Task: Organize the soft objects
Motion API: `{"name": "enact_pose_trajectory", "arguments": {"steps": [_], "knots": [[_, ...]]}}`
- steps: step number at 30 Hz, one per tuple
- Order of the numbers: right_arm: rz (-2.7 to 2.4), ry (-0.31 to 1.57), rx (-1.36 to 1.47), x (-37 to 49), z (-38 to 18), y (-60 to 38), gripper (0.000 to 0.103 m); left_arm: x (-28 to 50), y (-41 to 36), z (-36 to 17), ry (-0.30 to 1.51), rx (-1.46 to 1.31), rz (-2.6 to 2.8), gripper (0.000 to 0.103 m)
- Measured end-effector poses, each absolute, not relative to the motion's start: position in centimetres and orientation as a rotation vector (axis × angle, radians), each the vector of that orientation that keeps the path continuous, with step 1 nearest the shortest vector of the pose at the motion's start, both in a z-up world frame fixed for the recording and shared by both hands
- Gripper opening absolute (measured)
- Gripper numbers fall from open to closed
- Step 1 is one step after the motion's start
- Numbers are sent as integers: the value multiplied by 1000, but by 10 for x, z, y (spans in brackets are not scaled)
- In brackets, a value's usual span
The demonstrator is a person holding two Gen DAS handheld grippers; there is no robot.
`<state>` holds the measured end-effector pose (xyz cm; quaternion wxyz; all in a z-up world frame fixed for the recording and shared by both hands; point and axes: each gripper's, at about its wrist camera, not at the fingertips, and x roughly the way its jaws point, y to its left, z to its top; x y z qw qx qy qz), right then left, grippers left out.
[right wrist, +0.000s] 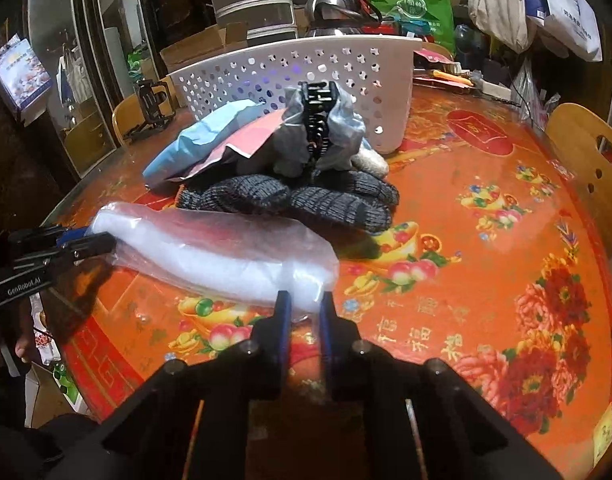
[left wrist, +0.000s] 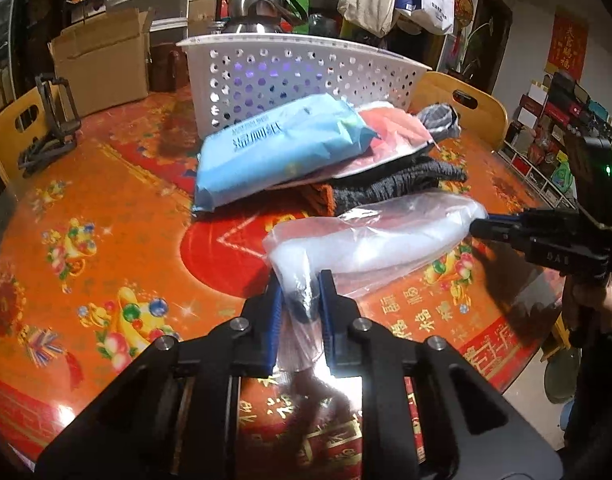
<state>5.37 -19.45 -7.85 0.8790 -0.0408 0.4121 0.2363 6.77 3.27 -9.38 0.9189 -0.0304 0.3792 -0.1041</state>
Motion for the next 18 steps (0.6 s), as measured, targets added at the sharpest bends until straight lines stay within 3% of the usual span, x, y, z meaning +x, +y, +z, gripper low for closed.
{"name": "enact_pose_trajectory", "arguments": {"steps": [18], "knots": [[487,712,-54,51,-17,-202,11,75,36,-38,666,-39,-237,16]]}}
